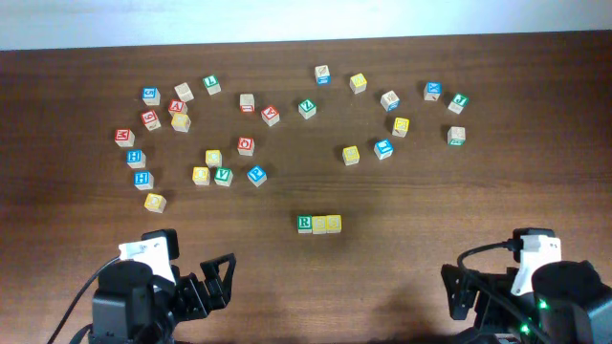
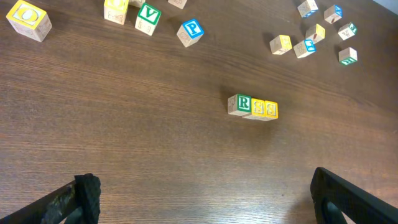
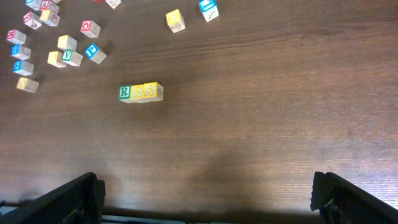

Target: Spell out RSS

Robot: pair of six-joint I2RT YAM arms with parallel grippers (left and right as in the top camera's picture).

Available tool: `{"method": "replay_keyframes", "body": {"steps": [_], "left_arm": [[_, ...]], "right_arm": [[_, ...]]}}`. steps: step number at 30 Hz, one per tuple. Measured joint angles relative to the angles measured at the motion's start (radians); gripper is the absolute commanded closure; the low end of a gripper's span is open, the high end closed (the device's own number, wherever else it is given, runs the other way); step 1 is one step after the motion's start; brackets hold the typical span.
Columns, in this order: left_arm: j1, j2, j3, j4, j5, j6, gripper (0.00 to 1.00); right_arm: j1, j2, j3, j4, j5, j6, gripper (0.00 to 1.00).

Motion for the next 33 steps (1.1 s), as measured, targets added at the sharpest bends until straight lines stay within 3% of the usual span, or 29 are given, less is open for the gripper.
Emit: {"method": "replay_keyframes", "body": {"steps": [2, 6, 10, 16, 26, 33], "left_arm": [[0.000, 0.000, 0.000, -0.001, 0.000, 0.000, 0.01], [0.000, 0.000, -0.005, -0.002, -0.001, -0.003, 0.01], [0.000, -0.001, -0.009, -0.001, 0.000, -0.003, 0.01], [0.000, -0.002, -0.010, -0.002, 0.000, -0.003, 0.01], [0.000, -0.002, -0.010, -0.002, 0.000, -0.004, 0.01], [0.000, -0.002, -0.010, -0.002, 0.000, -0.004, 0.01]], "right_arm": [[-0.101, -0.010, -0.030, 0.075, 0.003, -0.068, 0.02], [-0.332, -0.194, -0.351, 0.505, -0.109, -0.300, 0.01], [-0.381, -0.380, -0.724, 0.832, -0.152, -0.350, 0.02], [-0.382, -0.528, -0.993, 1.125, -0.183, -0.428, 0.02], [-0.411, -0.602, -1.193, 1.400, -0.198, -0.484, 0.02], [-0.411, -0.602, -1.243, 1.432, -0.197, -0.531, 0.02]]}}
